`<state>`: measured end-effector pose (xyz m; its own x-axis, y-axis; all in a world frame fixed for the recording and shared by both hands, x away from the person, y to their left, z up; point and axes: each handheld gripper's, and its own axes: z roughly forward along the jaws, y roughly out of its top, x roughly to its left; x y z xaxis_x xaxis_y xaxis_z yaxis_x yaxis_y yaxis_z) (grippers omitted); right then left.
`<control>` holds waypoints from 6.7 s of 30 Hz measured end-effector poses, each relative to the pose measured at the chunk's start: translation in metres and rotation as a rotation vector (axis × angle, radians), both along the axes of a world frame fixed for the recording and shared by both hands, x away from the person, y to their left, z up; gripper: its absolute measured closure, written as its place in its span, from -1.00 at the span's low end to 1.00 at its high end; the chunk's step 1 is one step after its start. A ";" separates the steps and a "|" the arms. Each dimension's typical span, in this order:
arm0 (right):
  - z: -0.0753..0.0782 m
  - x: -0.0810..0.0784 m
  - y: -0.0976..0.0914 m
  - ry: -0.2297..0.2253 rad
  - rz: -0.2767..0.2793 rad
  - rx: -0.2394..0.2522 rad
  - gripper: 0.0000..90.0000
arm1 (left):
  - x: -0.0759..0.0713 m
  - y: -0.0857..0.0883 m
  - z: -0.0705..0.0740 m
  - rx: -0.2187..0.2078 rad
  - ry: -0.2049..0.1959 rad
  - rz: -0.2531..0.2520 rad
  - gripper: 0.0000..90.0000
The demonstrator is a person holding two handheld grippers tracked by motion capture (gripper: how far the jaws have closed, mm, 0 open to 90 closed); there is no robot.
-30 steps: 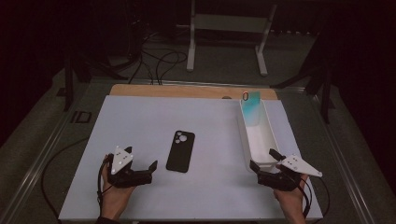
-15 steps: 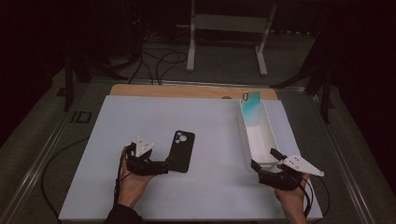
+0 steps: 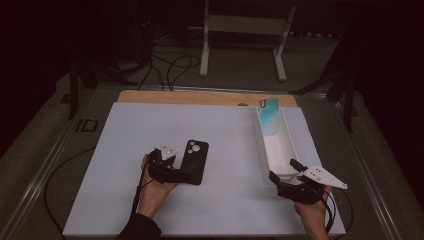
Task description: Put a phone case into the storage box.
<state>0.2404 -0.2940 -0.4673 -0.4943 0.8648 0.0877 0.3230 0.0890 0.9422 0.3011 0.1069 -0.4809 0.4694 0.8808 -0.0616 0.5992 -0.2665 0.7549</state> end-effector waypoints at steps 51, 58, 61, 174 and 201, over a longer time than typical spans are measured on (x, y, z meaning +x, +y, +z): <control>0.000 0.001 -0.001 0.003 -0.006 -0.005 -0.79 | 0.026 -0.049 -0.039 0.148 0.190 0.029 -0.85; -0.001 0.001 -0.002 0.005 -0.011 -0.006 -0.79 | 0.028 -0.043 -0.037 0.153 0.212 0.015 -0.76; -0.001 0.001 -0.001 0.004 -0.008 -0.007 -0.79 | 0.028 -0.044 -0.038 0.168 0.214 0.011 -0.77; 0.063 0.077 0.086 0.355 0.392 0.245 0.27 | -0.030 -0.084 0.065 -0.037 -0.200 -0.401 -0.65; 0.064 0.073 0.091 0.361 0.451 0.279 0.91 | -0.026 -0.083 0.061 -0.029 -0.161 -0.386 -0.67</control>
<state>0.3133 -0.2031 -0.4036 -0.7012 0.4997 0.5086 0.6126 0.0572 0.7884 0.2751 0.0238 -0.4195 0.7705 0.6372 0.0172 0.3334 -0.4259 0.8411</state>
